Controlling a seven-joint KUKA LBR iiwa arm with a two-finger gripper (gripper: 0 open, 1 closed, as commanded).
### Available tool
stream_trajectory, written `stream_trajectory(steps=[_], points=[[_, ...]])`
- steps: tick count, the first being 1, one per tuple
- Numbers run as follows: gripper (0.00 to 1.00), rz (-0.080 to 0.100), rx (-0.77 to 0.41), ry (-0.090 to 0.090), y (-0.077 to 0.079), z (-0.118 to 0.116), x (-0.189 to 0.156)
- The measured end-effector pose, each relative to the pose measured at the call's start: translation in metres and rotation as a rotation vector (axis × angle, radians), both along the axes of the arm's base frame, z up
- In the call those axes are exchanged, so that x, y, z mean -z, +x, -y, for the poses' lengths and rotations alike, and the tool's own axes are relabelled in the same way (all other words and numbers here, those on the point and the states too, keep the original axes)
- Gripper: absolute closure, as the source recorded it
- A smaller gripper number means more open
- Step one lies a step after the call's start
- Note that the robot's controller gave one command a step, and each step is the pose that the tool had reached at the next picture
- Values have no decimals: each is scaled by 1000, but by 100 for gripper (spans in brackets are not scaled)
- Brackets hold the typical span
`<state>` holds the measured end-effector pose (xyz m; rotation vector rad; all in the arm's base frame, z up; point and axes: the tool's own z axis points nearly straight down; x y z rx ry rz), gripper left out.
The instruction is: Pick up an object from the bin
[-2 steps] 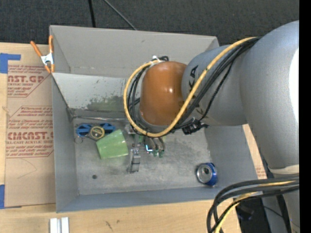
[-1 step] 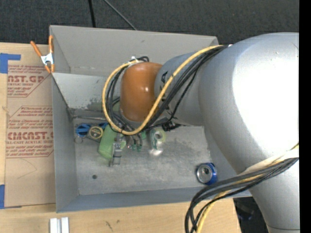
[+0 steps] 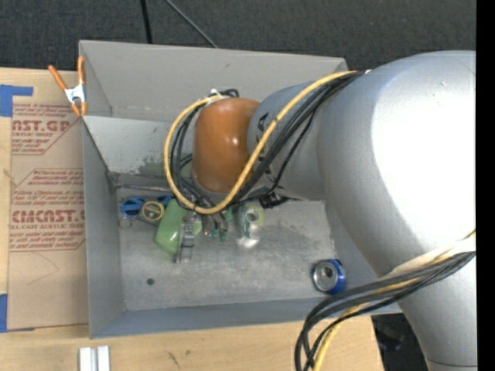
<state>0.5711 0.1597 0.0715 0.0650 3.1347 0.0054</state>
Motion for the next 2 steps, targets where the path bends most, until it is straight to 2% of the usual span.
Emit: stream_trajectory(steps=[1, 2], points=[[100, 4, 5, 0, 14, -1, -119], [100, 4, -77, -1, 18, -8, -191]])
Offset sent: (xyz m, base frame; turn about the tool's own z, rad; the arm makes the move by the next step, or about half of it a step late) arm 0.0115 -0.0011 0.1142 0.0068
